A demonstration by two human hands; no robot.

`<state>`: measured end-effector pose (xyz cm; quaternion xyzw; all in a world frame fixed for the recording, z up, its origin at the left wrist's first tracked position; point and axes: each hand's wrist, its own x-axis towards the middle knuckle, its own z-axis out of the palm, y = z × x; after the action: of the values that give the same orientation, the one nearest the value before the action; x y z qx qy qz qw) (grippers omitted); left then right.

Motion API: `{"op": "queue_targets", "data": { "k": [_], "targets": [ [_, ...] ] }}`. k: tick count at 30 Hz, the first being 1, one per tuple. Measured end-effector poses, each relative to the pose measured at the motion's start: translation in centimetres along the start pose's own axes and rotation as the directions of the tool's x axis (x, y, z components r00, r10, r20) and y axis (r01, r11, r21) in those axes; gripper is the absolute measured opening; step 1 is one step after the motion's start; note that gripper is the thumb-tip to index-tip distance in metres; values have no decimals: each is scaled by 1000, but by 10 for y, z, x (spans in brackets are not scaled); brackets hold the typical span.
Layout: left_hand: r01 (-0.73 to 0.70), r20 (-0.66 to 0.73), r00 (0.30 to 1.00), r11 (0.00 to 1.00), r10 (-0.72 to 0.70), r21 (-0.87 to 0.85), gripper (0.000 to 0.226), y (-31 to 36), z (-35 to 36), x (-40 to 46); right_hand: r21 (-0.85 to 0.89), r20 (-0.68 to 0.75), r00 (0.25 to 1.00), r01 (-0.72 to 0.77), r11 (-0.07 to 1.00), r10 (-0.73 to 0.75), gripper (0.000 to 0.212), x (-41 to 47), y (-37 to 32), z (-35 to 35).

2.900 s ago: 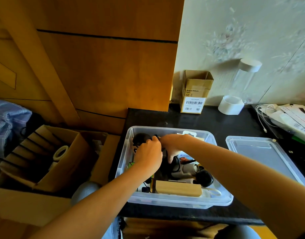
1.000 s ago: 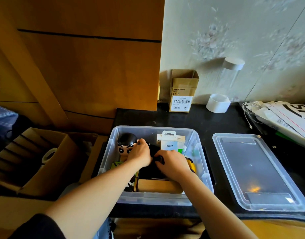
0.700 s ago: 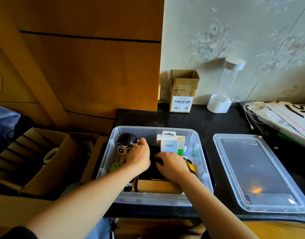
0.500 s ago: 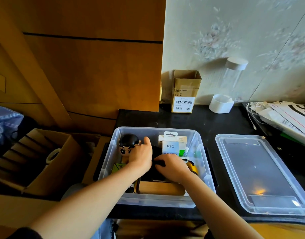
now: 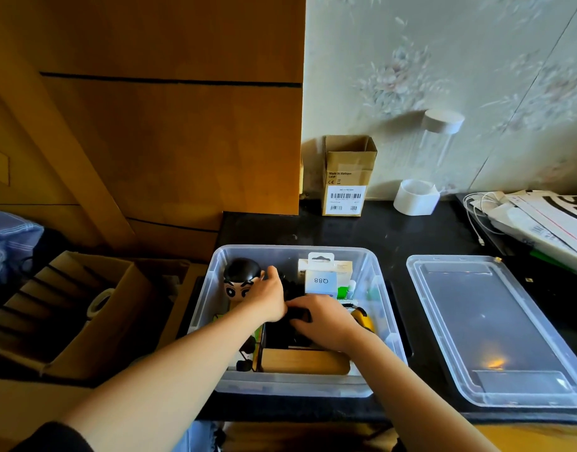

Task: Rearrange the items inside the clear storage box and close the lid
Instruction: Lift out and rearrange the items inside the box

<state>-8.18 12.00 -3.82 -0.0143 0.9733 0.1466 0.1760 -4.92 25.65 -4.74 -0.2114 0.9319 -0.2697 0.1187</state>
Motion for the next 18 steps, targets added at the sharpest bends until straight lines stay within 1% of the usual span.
{"op": "queue_targets", "data": {
  "k": [2, 3, 6, 8, 11, 14, 18],
  "targets": [
    [11, 66, 998, 998, -7, -67, 58, -2, -1, 1, -10, 34, 999, -8, 1000, 9, 38, 0, 0, 1],
    [20, 73, 997, 997, -14, -81, 57, -2, -1, 0, -16, 42, 999, -11, 1000, 11, 38, 0, 1, 1],
    [30, 44, 999, 997, -27, -73, 55, 1, 0, -3, -33, 25, 1000, -16, 999, 16, 38, -1, -1, 0],
    [38, 22, 999, 997, -37, -68, 54, 3, 1, -5, -51, -17, 1000, -12, 999, 12, 38, -2, -1, 0],
    [51, 10, 999, 993, -50, -109, 54, 3, 0, -7, -86, -77, 997, 1, 996, -8, 40, -2, -2, 0],
    [26, -21, 999, 991, -29, -129, 54, 1, -2, -11, -165, -109, 993, 27, 986, -46, 40, 0, -4, -1],
    [-30, -48, 998, 996, 27, -78, 45, 0, -2, -14, -306, -109, 993, 4, 952, -40, 31, 4, -12, 0]
  ]
}}
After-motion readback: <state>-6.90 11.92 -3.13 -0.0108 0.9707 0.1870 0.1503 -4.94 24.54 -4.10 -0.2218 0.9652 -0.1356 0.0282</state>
